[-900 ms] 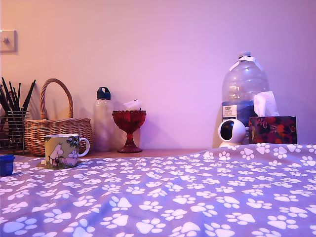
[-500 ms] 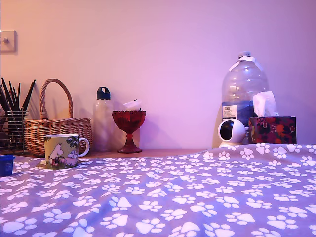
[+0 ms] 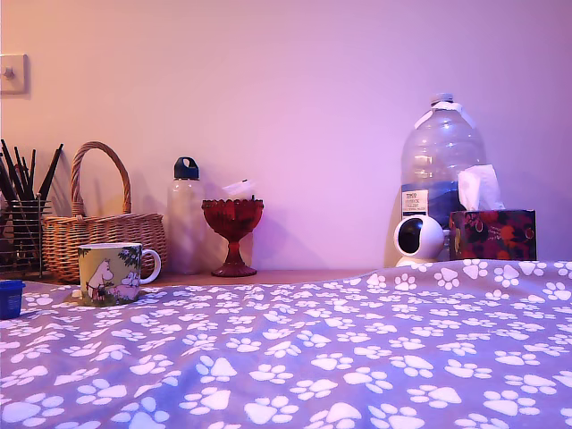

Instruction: Pick the coffee capsule and then drop it inside the coffee cup in front of you

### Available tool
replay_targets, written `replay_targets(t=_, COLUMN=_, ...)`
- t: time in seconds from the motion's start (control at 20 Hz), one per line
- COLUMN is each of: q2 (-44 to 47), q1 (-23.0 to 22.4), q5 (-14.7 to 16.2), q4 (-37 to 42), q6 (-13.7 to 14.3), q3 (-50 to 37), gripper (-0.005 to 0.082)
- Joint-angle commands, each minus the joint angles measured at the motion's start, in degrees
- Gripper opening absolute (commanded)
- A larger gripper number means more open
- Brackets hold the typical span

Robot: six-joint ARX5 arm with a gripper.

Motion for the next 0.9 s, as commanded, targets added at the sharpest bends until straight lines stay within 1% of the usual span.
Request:
replay_targets(t=0.0, q2=1.81, q1=-0.07, q5=-0.96, q4=0.48, q6=-0.31, q3=-0.72, gripper=-0.0023)
replay_targets(t=0.15, q2=7.89, q1=-0.07, q5=-1.03, q4=0.46, q6=-0.31, q3=0.59, gripper=-0.0024)
replay_targets(t=0.3, q2=16.50, q1=-0.07, q5=-1.01, q4=0.87, q6=-0.31, q3=2.62, gripper=-0.0023)
replay_targets(t=0.45, q2=24.96, q1=-0.07, q5=-0.96, q4=4.55, q6=-0.31, q3=2.78, gripper=-0.0024)
replay_targets(t=0.6, q2=31.34, q1=-0.07, q5=-0.96, q4=8.50, q6=-0.35, q3=2.78, gripper=-0.0020)
replay_targets(t=0.65, q2=32.89, q1=-0.07, q5=-0.94, q4=9.79, q6=-0.35, q3=2.78, gripper=0.0026)
replay_targets(t=0.7, q2=34.05, q1=-0.07, q5=-0.85, q4=11.17, q6=-0.37, q3=2.78, gripper=0.0131)
replay_targets(t=0.8, q2=35.50, q1=-0.07, q5=0.70, q4=12.90, q6=-0.31, q3=2.78, gripper=0.0480)
replay_targets(t=0.85, q2=35.87, q1=-0.07, q5=1.81, q4=12.98, q6=-0.31, q3=2.78, gripper=0.0591)
